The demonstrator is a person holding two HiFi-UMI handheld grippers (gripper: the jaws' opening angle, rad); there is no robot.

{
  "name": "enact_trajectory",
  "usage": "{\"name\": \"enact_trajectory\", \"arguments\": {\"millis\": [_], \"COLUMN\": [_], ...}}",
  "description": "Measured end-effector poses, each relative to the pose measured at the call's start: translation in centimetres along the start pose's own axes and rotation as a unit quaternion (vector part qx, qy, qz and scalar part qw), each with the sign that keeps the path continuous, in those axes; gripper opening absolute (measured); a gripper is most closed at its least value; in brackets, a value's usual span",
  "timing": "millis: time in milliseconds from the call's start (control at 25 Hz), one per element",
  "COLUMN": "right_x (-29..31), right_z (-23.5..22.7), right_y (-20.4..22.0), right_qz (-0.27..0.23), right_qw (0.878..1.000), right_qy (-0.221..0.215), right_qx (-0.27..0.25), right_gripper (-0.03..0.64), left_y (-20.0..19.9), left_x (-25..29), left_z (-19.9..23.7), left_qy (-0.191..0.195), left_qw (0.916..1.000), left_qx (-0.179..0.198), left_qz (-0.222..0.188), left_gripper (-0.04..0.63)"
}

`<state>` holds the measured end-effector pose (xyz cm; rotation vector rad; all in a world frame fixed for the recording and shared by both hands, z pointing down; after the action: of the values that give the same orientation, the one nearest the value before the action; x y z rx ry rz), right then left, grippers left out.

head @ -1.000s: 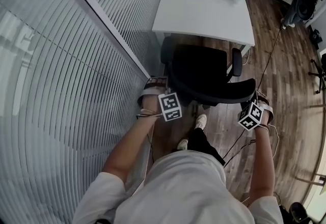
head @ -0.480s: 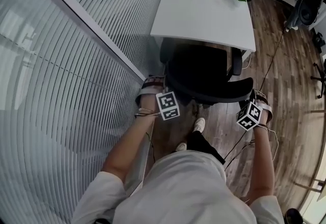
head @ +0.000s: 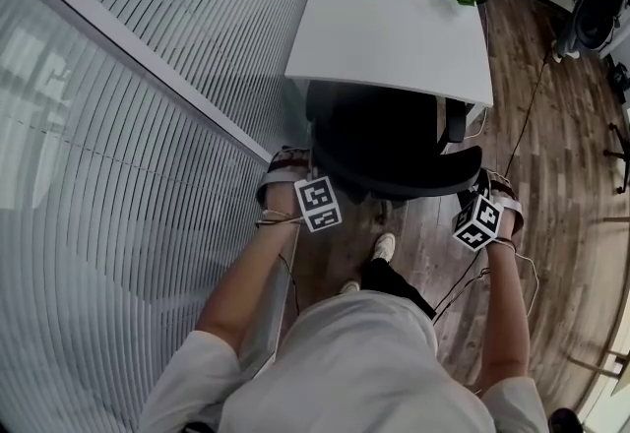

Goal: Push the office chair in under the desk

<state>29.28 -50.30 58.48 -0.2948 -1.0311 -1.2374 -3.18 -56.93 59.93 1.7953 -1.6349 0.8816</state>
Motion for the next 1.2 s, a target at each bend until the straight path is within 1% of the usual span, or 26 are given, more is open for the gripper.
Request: {"name": "enact_trajectory", "arguments": {"millis": [320, 520, 1200], "right_x": [2.7, 3.4, 7.7], "right_z": [-1.7, -4.2, -9.6], "right_y": [0.2, -0.6, -2.0], "right_qz": [-0.009, -0.012, -0.027], "right_qw": [1.0, 1.0, 1.0], "right_qy": [-0.004, -0.004, -0.009], "right_qx": [-0.002, -0.003, -0.014], "right_gripper": [0.216, 0.216, 0.216], "left_y": [-0.7, -0.7, -1.2], "left_x": [2.8, 3.5, 7.7], "left_z": [1.4, 3.9, 9.0], "left_qy": [-0.003, -0.003, -0.01], "left_qw": [0.9999, 0.9998, 0.999], "left_qx": [-0.007, -0.01, -0.025], "left_qz": [0.011, 0.019, 0.036], "left_gripper": [0.195, 0.195, 0.195]}}
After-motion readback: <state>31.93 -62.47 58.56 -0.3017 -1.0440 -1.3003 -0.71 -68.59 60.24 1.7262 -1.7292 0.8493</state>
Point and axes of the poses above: the fingertips, and each gripper's own axes: x forward along the fingers, z to its left, y out of its underside, the point moved 2 cm from there along -x, backward along the fingers, and after that the axes turned 6 degrees about x, right-handed, at the moved point
